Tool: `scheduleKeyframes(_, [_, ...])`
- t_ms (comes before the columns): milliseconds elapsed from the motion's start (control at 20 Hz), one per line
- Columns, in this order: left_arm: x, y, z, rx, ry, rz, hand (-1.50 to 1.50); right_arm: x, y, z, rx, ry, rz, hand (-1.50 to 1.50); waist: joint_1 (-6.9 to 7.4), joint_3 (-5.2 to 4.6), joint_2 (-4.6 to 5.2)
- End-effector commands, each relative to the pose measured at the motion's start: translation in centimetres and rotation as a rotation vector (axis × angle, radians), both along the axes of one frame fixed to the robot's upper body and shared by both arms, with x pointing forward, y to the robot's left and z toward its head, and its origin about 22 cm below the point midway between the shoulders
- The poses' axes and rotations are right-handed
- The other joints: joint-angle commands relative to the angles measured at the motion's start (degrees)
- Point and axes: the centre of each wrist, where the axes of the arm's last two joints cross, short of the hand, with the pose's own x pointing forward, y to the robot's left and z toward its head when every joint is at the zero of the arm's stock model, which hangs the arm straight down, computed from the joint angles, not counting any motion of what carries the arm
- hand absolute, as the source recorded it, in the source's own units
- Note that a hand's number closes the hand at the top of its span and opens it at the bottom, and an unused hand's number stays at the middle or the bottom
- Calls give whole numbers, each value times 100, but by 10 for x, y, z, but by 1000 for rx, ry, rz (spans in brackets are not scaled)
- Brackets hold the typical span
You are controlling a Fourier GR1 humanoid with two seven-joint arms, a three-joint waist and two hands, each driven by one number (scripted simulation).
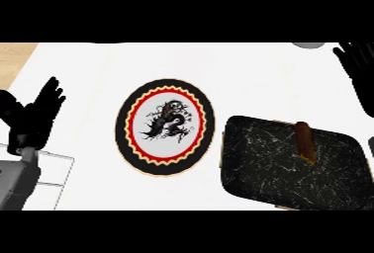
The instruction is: Pick the sweet potato from the tray and place it in the plate
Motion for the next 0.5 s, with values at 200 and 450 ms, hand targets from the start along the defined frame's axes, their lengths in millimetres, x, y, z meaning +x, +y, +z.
scheduleKeyframes(200, [-39,17,-18,318,-127,-95,0,-6,44,-23,149,-107,-187,-150,-151,130,-96])
scheduleKeyframes(450, [-58,13,-34,308,-88,-125,0,-23,25,-37,-296,-376,-541,-150,-239,112,-145])
